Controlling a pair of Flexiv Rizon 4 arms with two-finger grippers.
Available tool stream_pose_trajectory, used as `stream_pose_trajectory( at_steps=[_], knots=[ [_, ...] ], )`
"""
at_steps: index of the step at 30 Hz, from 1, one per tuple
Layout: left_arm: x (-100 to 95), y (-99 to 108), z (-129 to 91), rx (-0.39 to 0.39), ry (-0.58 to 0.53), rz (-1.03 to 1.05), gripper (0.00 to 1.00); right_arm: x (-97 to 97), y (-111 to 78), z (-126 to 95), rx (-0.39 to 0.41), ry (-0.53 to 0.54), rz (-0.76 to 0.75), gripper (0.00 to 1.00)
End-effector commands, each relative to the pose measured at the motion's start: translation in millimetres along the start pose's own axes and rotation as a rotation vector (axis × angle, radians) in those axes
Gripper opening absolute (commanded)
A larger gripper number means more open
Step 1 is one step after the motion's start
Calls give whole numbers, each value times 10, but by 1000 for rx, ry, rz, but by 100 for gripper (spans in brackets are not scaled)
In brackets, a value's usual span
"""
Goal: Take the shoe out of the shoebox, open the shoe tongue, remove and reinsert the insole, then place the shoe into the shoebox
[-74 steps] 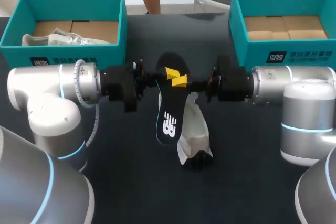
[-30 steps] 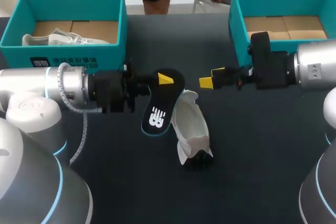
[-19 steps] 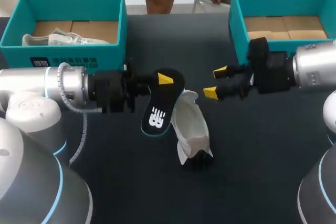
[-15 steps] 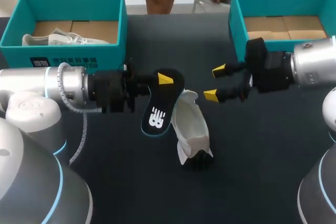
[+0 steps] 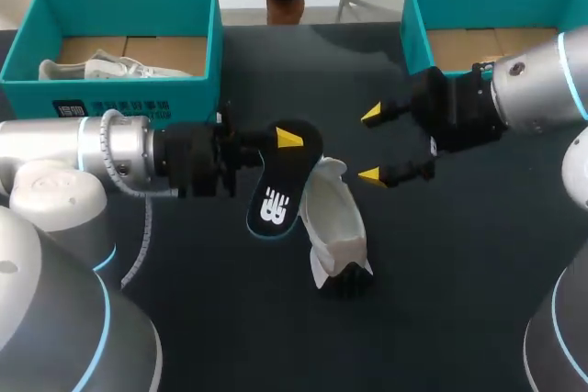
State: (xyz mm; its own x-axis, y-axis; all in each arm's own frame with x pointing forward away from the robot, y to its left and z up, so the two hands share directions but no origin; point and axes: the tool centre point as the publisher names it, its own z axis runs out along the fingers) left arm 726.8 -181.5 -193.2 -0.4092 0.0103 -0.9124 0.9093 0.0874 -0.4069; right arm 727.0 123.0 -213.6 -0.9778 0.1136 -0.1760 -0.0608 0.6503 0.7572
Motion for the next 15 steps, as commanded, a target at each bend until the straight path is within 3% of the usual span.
stream_pose_trajectory(
  at_steps=[1,3,5,9,15],
  knots=[
    [7,-6,2,-2,-2,1,0,-32,-77,29,234,-8,-110,100],
    [7,-6,2,-2,-2,1,0,-28,-158,42,310,-13,-117,100],
    [7,-6,2,-2,-2,1,0,-20,-247,37,317,-37,-130,100],
    [7,-6,2,-2,-2,1,0,-27,-374,34,405,9,-221,100],
    [7,-6,2,-2,-2,1,0,-24,-441,43,394,50,-214,100]
  ],
)
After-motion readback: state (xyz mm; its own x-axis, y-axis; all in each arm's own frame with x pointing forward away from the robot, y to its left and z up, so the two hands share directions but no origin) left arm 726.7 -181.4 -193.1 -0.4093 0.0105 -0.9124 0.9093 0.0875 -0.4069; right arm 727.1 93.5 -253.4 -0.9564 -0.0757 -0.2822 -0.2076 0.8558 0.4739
